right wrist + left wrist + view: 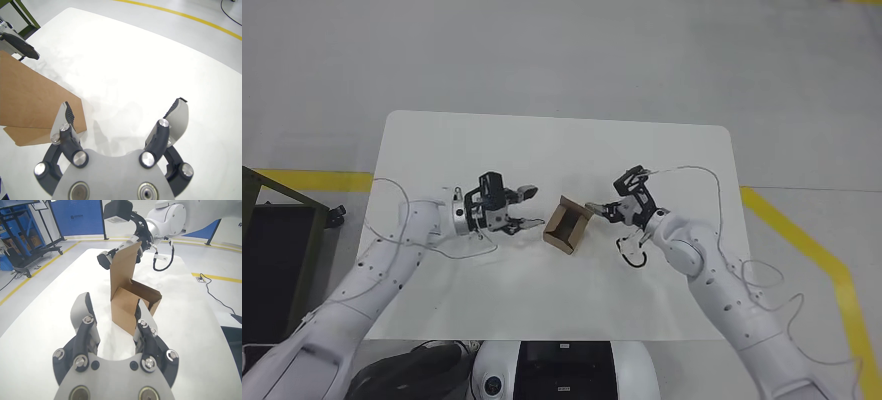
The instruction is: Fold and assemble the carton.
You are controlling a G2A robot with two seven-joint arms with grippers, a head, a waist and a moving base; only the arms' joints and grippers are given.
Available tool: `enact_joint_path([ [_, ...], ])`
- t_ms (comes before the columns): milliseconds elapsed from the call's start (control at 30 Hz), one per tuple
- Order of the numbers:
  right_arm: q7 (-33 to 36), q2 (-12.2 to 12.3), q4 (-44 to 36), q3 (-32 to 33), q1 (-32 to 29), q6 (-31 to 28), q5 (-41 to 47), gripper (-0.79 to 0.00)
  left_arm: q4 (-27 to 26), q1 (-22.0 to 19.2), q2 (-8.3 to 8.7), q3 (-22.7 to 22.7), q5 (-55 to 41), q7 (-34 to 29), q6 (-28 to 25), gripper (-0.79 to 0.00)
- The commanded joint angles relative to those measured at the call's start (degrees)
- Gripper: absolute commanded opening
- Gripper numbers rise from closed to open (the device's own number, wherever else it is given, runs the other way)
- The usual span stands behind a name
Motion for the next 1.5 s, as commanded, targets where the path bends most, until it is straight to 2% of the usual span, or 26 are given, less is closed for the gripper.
enact_joint_path([
  [0, -0.55, -0.12, 1.27, -0.47, 0.23, -0.65, -0.42, -0.025, -0.24, 1.24, 0.49, -1.01, 1.18, 0.87, 0.0, 0.0],
  [167, -1.91, -0.16, 2.12, -0.89, -0.28, -1.82, -1.61, -0.012, -0.66, 3.92, 1.45, -2.98, 2.95, 1.54, -0.34, 0.0],
  [367, -2.23, 0.24, 0.38, -0.37, -2.57, -2.47, -3.2, -0.009, -0.85, 6.07, 1.79, -3.79, 2.16, 0.87, -0.66, 0.0],
  [600, -2.69, 0.71, -3.92, -0.2, -5.99, -2.38, -6.0, 0.0, 0.05, 5.74, 0.95, -1.95, 0.33, -3.06, 0.36, 0.0],
  [767, -2.89, 1.31, -8.01, 0.79, -9.55, -1.47, -8.14, 0.0, 0.4, 5.1, 0.13, 0.63, 0.1, -5.56, -0.8, 0.0],
  [1100, -2.73, 1.9, -11.7, 2.62, -13.5, 0.13, -8.48, 0.0, 2.51, 4.56, -1.08, 3.8, -1.64, -5.86, -2.86, 0.0],
  [1467, -3.7, 1.55, -12.42, 1.76, -14.6, 2.33, -7.76, 0.0, 1.08, 5.64, -2.45, 6.16, -2.03, -6.37, 3.7, 0.0],
])
